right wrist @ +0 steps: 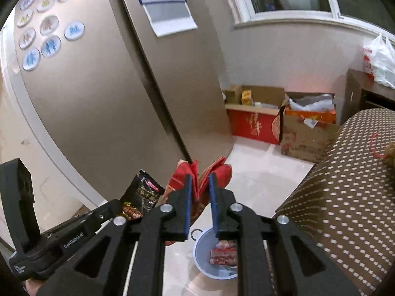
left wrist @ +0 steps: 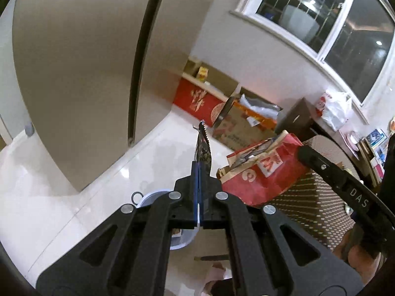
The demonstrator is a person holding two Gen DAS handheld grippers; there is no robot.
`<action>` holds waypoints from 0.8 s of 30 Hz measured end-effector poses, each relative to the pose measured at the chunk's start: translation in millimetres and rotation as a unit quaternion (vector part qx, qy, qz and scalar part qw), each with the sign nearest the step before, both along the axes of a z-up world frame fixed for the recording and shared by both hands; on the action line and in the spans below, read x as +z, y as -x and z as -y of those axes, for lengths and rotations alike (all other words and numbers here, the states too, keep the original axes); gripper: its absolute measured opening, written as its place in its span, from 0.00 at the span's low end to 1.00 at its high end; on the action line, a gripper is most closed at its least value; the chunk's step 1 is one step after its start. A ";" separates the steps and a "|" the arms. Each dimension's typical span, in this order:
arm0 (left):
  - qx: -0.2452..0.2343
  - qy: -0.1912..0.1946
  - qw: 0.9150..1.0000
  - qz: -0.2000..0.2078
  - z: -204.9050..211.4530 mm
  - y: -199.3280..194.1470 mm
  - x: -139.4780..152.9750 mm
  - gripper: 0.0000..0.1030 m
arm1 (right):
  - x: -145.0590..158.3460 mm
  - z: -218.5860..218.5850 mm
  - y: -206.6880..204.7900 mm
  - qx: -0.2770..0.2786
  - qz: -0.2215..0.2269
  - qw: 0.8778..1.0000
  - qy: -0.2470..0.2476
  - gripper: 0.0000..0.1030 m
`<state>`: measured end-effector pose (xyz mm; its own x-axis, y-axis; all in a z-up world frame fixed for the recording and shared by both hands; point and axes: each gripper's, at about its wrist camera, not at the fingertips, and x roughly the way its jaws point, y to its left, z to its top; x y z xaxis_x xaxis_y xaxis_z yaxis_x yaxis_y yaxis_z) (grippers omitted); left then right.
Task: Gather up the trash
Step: 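Carry the red bag and dark wrapper to the bucket and release both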
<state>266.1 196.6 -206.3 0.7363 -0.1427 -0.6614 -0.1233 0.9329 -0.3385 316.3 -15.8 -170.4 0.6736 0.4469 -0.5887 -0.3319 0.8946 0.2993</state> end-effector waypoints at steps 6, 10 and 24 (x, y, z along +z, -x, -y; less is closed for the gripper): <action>0.002 -0.007 0.999 -0.031 -6.0 -21.8 -32.8 0.00 | -48.4 -12.2 -25.5 -0.004 -0.044 0.999 -0.006 0.25; -0.005 -0.011 0.999 -0.046 -2.5 -30.2 -47.0 0.00 | -62.3 -13.8 -26.8 -0.006 -0.059 0.998 0.002 0.25; -0.030 -0.035 0.998 -0.044 22.2 -43.3 -42.6 0.00 | -47.9 -6.1 -9.8 -0.037 -0.035 0.998 0.026 0.58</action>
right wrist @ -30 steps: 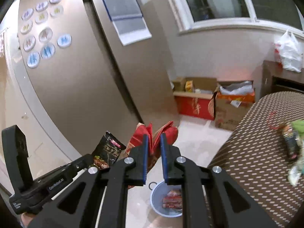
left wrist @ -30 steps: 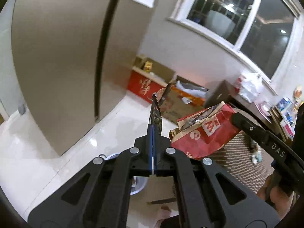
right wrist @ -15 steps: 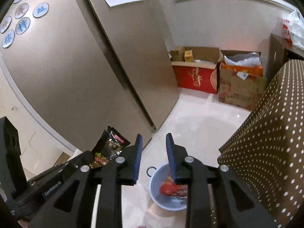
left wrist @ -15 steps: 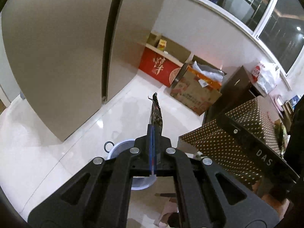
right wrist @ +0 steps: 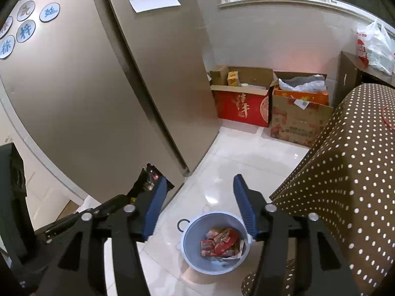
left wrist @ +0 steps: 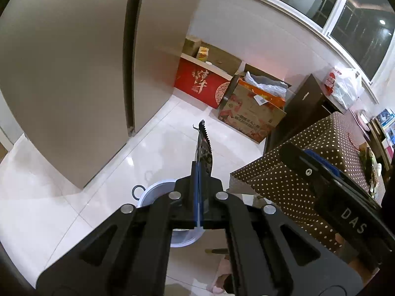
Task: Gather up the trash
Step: 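Carry the red bag and dark wrapper to the bucket and release both, then move both open grippers back over the table toward the snack tube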
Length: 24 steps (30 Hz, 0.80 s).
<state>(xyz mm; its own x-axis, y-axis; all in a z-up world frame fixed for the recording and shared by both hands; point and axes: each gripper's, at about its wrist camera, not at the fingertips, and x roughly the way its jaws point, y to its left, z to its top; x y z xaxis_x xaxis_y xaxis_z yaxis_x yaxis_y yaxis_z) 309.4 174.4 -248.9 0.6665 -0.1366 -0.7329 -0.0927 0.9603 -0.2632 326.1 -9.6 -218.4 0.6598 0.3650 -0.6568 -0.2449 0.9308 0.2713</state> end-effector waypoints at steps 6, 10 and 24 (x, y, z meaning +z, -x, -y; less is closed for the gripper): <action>-0.005 -0.004 1.000 0.004 6.3 -4.0 3.7 0.00 | 12.7 5.8 4.4 -0.013 0.018 1.000 -0.006 0.62; -0.003 -0.007 1.000 0.006 8.3 -6.4 5.6 0.01 | 18.0 11.1 4.4 -0.019 0.026 0.999 -0.013 0.63; 0.016 -0.035 0.999 0.029 23.3 2.3 31.0 0.63 | 44.6 40.0 15.5 -0.041 0.049 0.998 -0.029 0.63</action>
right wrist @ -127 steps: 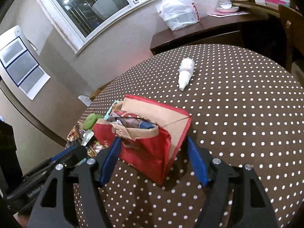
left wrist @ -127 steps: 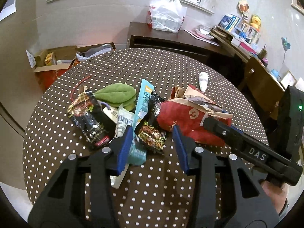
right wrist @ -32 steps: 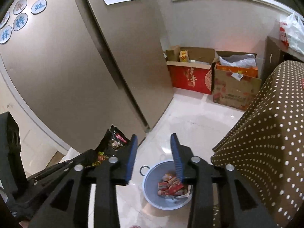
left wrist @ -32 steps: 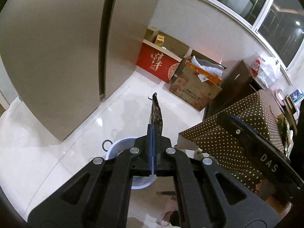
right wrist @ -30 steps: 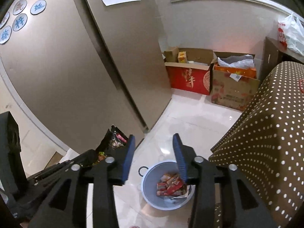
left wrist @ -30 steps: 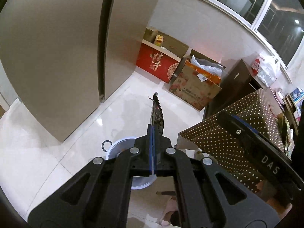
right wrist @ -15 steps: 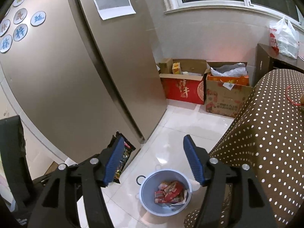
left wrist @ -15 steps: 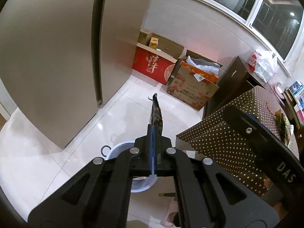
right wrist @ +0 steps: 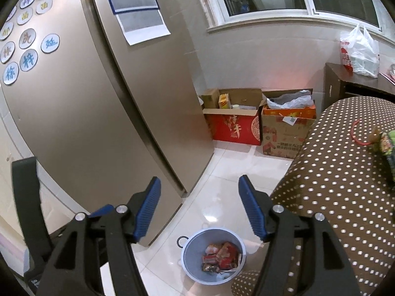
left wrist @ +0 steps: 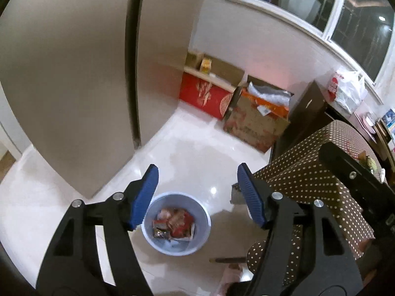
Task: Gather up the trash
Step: 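Move both open grippers back over the table toward the snack tube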
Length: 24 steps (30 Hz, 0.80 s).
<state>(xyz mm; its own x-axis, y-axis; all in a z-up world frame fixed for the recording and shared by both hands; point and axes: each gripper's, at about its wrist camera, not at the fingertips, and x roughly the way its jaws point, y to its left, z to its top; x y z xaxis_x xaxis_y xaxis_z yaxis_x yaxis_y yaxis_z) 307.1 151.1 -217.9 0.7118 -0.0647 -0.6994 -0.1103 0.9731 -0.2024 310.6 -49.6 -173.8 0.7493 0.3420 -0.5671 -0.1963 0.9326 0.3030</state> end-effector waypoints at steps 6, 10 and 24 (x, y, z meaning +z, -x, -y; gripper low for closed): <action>-0.014 -0.008 1.000 0.018 22.1 15.0 26.6 0.63 | 19.5 25.8 21.2 -0.014 0.012 1.000 -0.005 0.63; -0.033 -0.014 0.999 0.031 49.2 28.1 44.8 0.63 | 32.4 52.9 37.9 -0.029 0.021 0.999 -0.008 0.63; -0.185 -0.020 0.982 0.027 207.2 50.6 68.0 0.65 | 47.0 224.6 96.5 -0.161 0.018 0.987 -0.003 0.64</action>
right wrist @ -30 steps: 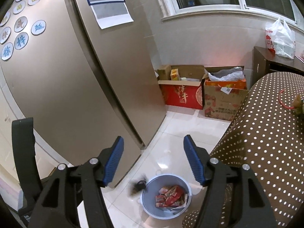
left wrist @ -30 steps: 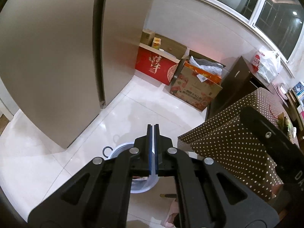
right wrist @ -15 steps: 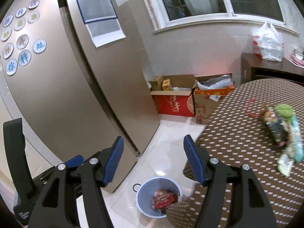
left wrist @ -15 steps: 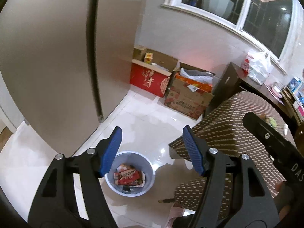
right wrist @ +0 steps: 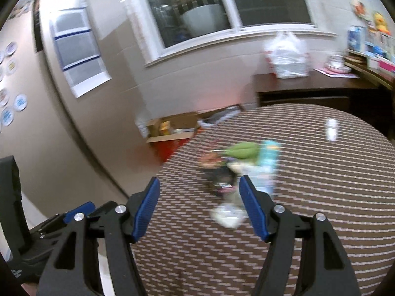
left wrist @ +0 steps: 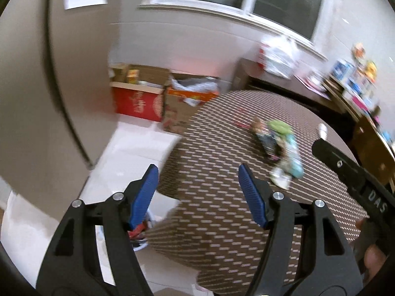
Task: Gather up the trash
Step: 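Move both open grippers back over the table toward the snack tube, then grasp the blue-white snack tube with the right gripper while the left grasps a white wrapper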
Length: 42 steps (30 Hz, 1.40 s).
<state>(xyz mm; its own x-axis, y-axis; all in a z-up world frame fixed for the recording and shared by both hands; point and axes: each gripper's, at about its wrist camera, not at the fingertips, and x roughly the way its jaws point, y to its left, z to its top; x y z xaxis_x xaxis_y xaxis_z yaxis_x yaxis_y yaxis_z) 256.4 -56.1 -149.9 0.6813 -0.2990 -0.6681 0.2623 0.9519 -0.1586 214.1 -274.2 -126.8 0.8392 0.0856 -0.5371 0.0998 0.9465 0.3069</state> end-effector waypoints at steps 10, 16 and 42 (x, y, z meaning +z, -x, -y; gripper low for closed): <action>-0.085 -0.024 0.995 -0.036 98.5 -8.0 -23.8 0.64 | -32.5 92.0 18.6 -0.062 -0.049 0.997 -0.011 0.64; -0.118 -0.048 0.990 -0.054 131.2 -19.6 -40.9 0.50 | -39.8 103.8 7.5 -0.065 -0.060 0.996 -0.016 0.64; -0.160 -0.039 0.985 -0.047 130.7 -36.2 -55.5 0.07 | -73.0 65.2 -88.3 -0.021 -0.162 0.985 0.062 0.35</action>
